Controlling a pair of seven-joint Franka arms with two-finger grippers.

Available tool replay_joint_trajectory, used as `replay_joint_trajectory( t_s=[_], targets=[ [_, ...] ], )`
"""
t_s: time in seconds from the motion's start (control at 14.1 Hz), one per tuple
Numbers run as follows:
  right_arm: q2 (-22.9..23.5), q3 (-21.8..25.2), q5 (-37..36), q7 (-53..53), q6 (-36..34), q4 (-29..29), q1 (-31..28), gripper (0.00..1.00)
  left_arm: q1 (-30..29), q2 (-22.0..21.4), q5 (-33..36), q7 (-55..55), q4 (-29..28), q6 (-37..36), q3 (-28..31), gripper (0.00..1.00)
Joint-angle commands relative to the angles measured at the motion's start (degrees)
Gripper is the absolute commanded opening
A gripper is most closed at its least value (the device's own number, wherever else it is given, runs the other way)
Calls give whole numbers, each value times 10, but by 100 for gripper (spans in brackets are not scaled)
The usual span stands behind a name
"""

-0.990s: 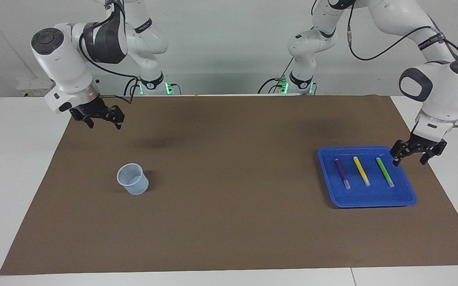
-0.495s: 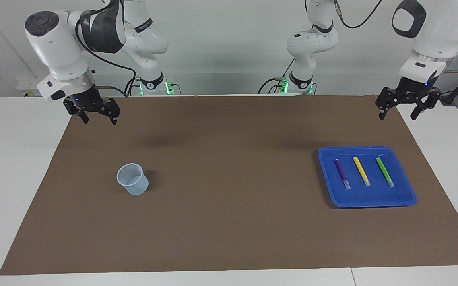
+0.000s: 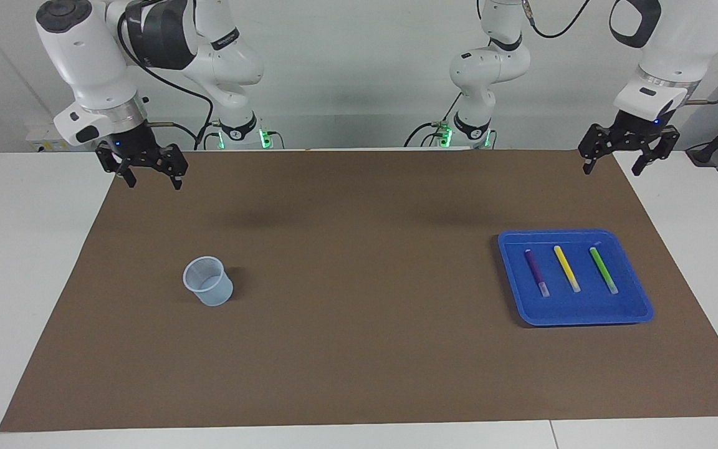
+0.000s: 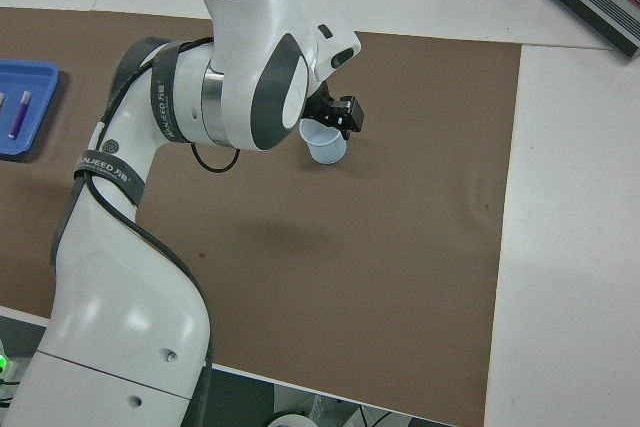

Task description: Right arm passes pens to left for tray arrangement

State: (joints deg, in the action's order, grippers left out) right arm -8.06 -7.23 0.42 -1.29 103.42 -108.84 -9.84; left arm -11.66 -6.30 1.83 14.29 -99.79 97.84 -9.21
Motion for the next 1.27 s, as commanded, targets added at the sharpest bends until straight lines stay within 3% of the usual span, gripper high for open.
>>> replay_joint_trajectory(
  t_s=[0.0, 0.14, 0.21, 0.28, 0.49, 1.2],
  targets=[
    [-1, -1, 30, 9, -2, 5, -5, 100, 5, -13, 2, -2, 5, -36, 1, 100],
    [-2, -1, 29, 10, -3, 5, -5, 100, 6, 0, -7, -1, 27, -50, -1, 100],
    [-4, -1, 30, 10, -2, 6, -5, 100, 5, 1, -43, -3, 38, -67, 1, 100],
    [-16, -1, 30, 10, -3, 6, -4, 100, 1, 3, -74, -4, 42, -79, 3, 100],
    [-74, -1, 30, 9, -11, 5, -4, 100, -1, 3, -82, -42, 43, -89, 2, 100],
    [-76, 1, 30, 11, -32, 5, -4, 100, -4, -5, -76, -58, 31, -84, 1, 100]
  ],
)
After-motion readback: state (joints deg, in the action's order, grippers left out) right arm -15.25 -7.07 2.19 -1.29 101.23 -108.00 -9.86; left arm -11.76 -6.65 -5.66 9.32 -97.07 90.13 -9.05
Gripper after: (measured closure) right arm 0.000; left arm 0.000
